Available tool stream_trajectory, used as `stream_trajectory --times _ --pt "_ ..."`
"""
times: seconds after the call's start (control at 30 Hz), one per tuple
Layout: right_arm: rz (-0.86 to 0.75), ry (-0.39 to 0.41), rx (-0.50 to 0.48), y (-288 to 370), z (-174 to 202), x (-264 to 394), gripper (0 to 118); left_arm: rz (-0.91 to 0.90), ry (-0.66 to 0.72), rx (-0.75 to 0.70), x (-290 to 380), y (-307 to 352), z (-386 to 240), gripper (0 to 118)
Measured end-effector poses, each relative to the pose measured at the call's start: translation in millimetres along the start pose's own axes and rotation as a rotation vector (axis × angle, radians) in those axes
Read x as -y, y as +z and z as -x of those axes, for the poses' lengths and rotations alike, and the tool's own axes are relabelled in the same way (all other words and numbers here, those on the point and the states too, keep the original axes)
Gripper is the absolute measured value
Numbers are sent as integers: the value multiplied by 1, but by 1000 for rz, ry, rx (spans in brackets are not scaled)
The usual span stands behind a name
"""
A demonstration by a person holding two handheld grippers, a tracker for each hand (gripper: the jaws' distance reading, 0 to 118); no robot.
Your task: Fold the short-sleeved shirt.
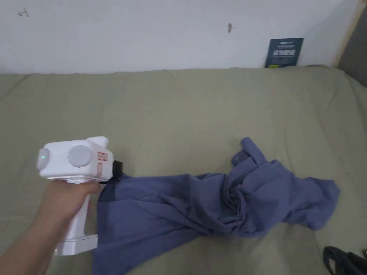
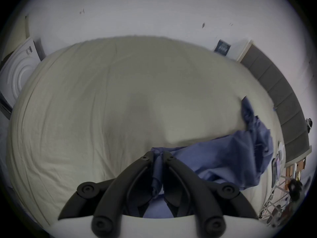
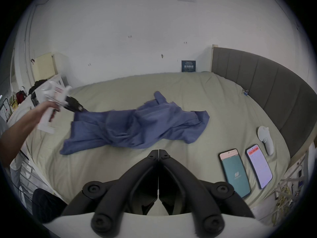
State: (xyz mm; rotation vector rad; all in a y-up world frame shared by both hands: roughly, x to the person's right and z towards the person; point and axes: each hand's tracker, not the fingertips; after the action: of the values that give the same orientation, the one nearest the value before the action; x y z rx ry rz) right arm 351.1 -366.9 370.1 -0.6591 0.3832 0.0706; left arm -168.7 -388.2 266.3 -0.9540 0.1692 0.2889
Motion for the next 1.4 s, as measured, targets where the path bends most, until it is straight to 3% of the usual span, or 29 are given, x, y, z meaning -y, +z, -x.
stream_trajectory --times 0.07,0.2,0.23,0.27,0.3,0.33,0.43,0.57,0.63,0.67,0.73,0.77,0.8,0.87,1.03,1.17,1.4 --pt "116 11 7 -33 -29 -14 1 -26 -5 42 7 17 -10 9" --pt "182 -80 54 -99 -96 -51 6 -71 -15 90 10 34 -18 9" --pt "196 -90 54 -119 -110 -63 22 -79 -14 101 6 32 -15 9" --pt "235 -100 57 -141 -123 -74 57 -78 -13 112 6 31 -15 9" --pt "293 -102 85 -164 -133 -82 110 -79 -10 116 6 30 -15 9" --pt "333 -103 106 -185 -141 -87 117 -77 -6 124 6 29 -15 9" --pt "310 -167 161 -207 -147 -101 115 -74 3 128 2 21 -8 9" --pt "284 -325 223 -246 -158 -110 115 -64 -6 131 1 16 -4 9" --pt "396 -288 207 -261 -149 -105 112 -60 -7 138 0 13 -1 9" --pt "442 -232 240 -271 -140 -101 101 -61 -2 137 0 10 0 9" --pt "434 -133 278 -269 -124 -96 59 -59 -7 127 0 5 1 9" --pt "360 -141 295 -258 -120 -100 13 -60 -12 123 1 2 2 9" --pt "345 -195 231 -263 -127 -100 2 -64 -20 120 2 0 2 9" --pt "354 -186 266 -255 -123 -103 2 -72 -41 104 2 0 0 9" --pt "200 -145 184 -191 -92 -138 2 -85 -46 91 2 14 4 9" --pt "80 -127 97 -129 -67 -187 2 -199 30 171 1 58 10 9" --pt "-96 -58 3 -41 -43 -276 2 -365 -31 80 -25 152 10 9"
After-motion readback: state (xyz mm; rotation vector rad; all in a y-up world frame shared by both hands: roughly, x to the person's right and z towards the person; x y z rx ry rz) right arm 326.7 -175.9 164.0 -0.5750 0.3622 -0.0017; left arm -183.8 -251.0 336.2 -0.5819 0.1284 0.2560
